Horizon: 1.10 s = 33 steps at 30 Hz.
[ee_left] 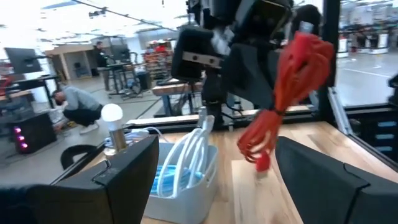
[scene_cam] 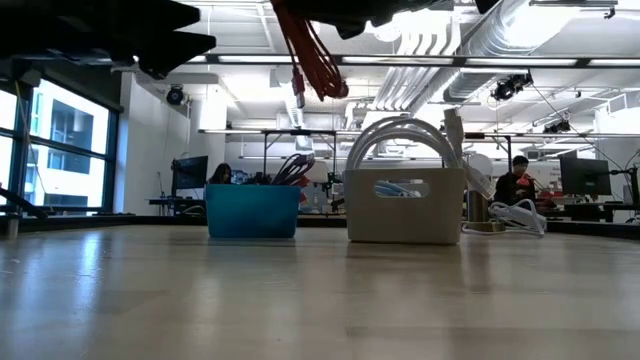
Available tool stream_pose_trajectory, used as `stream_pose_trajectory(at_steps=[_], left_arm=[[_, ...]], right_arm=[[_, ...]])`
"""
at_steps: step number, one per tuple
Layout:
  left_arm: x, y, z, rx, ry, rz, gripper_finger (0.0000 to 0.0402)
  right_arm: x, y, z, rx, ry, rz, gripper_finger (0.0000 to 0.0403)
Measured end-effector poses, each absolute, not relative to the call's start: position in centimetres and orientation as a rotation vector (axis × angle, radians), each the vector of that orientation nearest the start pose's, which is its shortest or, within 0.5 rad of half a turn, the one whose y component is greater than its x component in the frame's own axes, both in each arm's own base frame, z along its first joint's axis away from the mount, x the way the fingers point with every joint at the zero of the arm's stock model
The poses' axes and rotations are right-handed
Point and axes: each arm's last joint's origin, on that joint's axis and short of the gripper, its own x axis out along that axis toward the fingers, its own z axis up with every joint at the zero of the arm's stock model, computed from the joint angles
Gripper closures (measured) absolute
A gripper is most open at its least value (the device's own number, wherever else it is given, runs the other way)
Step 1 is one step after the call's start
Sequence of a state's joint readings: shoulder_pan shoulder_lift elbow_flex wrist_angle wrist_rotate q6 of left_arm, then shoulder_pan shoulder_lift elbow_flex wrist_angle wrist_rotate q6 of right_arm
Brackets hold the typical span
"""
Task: Pick & Place USB Port
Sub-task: Put the red charger cable into the blue bin
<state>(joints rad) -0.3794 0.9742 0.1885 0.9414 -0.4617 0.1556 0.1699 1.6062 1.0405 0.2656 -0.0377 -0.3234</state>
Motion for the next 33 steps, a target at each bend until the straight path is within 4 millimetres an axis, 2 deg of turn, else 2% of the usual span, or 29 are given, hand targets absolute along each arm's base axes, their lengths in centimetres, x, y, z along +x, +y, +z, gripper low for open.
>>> stream_pose_trajectory(at_steps=[9, 15, 27, 33], left_arm=[[18.4, -5.9, 22.4, 0.080, -0.164, 0.090, 0.0085], [19.4, -6.4, 22.6, 0.127, -0.081, 0.057, 0.0085], [24.2, -8.4, 23.5, 0.302, -0.036, 0.030, 0.0085], [25.4, -8.9, 23.8, 0.304, -0.036, 0.030, 0.0085]], right_arm=[[35.5, 6.2, 25.7, -0.340, 0.271, 0.254, 0.0393], [35.6, 5.8, 25.8, -0.336, 0.269, 0.257, 0.0393], [35.7, 5.6, 26.0, -0.330, 0.246, 0.270, 0.0393], [35.6, 5.6, 25.8, -0.329, 0.258, 0.272, 0.0393]])
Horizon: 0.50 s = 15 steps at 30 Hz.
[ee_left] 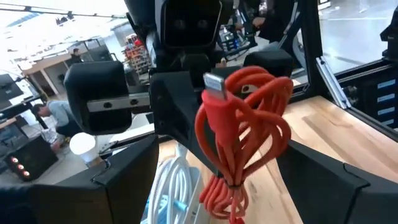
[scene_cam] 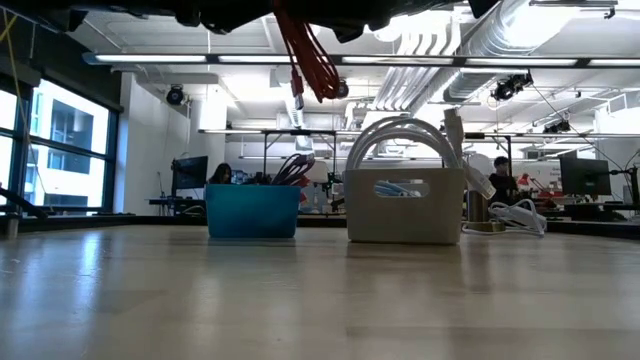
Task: Pick & Place USB Port
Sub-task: Put the red charger cable into the blue bin
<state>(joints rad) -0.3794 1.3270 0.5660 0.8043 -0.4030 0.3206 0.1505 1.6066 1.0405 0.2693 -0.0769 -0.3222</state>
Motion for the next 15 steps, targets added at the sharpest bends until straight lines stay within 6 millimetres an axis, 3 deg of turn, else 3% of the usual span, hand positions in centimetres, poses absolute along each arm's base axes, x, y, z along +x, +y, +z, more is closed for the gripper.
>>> stream_pose_trajectory(at_steps=[15], left_arm=[[25.60, -9.00, 24.03, 0.314, -0.029, 0.023, 0.0100]], right_arm=[[35.63, 5.66, 25.79, -0.326, 0.261, 0.277, 0.0393]])
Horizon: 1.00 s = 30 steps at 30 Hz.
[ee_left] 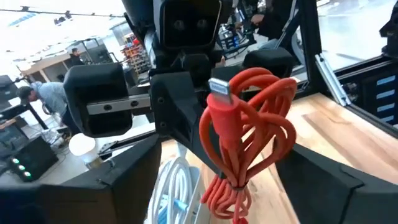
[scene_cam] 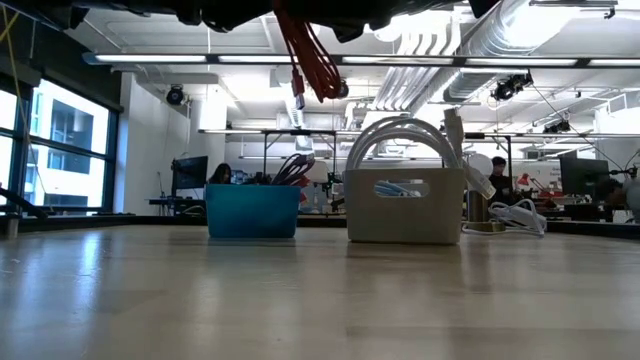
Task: Pick & Place USB Port
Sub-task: Put the red charger cable into the blue bin
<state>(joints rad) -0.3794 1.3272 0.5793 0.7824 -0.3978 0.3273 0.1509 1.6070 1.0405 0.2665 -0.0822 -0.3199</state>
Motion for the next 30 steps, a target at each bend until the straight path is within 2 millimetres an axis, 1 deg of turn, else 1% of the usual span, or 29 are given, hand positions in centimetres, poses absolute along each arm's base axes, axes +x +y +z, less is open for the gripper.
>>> stream_pose_trajectory(at_steps=[2, 4, 7, 9, 10, 11, 18, 20, 25, 30], left_arm=[[25.6, -9.0, 24.0, 0.329, -0.028, 0.030, 0.0129], [25.6, -9.0, 24.0, 0.347, -0.027, 0.032, 0.0174], [25.6, -9.0, 24.0, 0.386, -0.026, 0.030, 0.0268], [25.6, -9.0, 24.0, 0.413, -0.026, 0.029, 0.0347], [25.6, -9.0, 24.0, 0.424, -0.025, 0.028, 0.0371], [25.6, -9.0, 24.0, 0.426, -0.025, 0.028, 0.0378], [25.6, -9.0, 24.0, 0.429, -0.023, 0.035, 0.0382], [25.6, -9.0, 24.0, 0.430, -0.023, 0.037, 0.0382], [25.5, -8.9, 24.1, 0.439, -0.022, 0.045, 0.0382], [25.4, -8.8, 24.2, 0.458, -0.020, 0.062, 0.0382]], right_arm=[[35.6, 5.7, 25.8, -0.326, 0.261, 0.277, 0.0393], [35.6, 5.7, 25.8, -0.326, 0.262, 0.277, 0.0393], [35.6, 5.6, 25.8, -0.326, 0.261, 0.272, 0.0393], [35.6, 5.6, 25.8, -0.326, 0.262, 0.271, 0.0393], [35.6, 5.6, 25.8, -0.326, 0.262, 0.271, 0.0393], [35.6, 5.6, 25.8, -0.325, 0.262, 0.272, 0.0393], [35.6, 5.6, 25.8, -0.323, 0.263, 0.273, 0.0393], [35.6, 5.6, 25.8, -0.321, 0.263, 0.272, 0.0384], [35.6, 6.1, 25.8, -0.288, 0.269, 0.247, 0.0320], [35.4, 6.7, 25.7, -0.303, 0.280, 0.184, 0.0252]])
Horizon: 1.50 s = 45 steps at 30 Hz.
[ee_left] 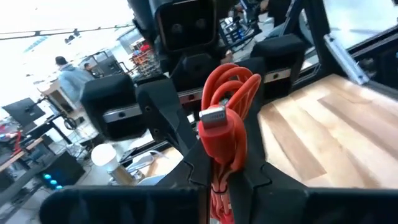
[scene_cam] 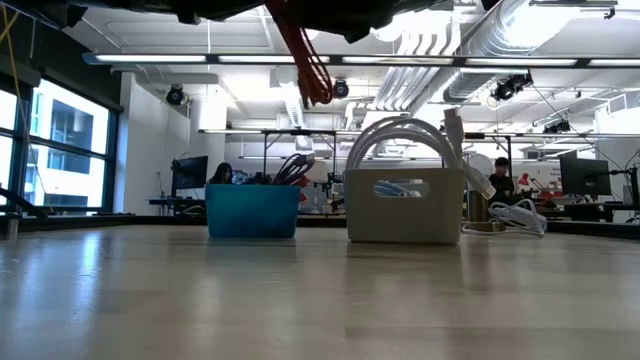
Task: Pick & Place USB Port
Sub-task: Put the red charger cable into the blue bin
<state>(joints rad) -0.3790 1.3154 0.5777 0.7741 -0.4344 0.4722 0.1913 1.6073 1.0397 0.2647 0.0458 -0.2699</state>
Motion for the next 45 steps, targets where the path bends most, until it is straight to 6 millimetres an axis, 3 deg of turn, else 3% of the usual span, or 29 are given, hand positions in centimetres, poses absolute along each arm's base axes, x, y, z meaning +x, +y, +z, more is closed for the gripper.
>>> stream_pose_trajectory(at_steps=[8, 19, 32, 45], left_arm=[[23.5, -7.6, 25.4, 0.542, 0.097, 0.194, 0.0382], [19.7, -4.2, 26.4, 0.661, 0.336, 0.411, 0.0382], [19.9, 2.8, 24.8, 0.474, 0.457, 0.334, 0.0374], [20.3, 4.7, 21.3, 0.381, 0.443, 0.257, 0.0383]], right_arm=[[34.5, 7.8, 26.1, -0.333, 0.325, 0.130, 0.0174], [33.8, 9.0, 26.3, -0.354, 0.340, 0.121, 0.0167], [33.8, 9.0, 26.3, -0.352, 0.340, 0.122, 0.0167], [33.8, 9.0, 26.3, -0.350, 0.342, 0.122, 0.0167]])
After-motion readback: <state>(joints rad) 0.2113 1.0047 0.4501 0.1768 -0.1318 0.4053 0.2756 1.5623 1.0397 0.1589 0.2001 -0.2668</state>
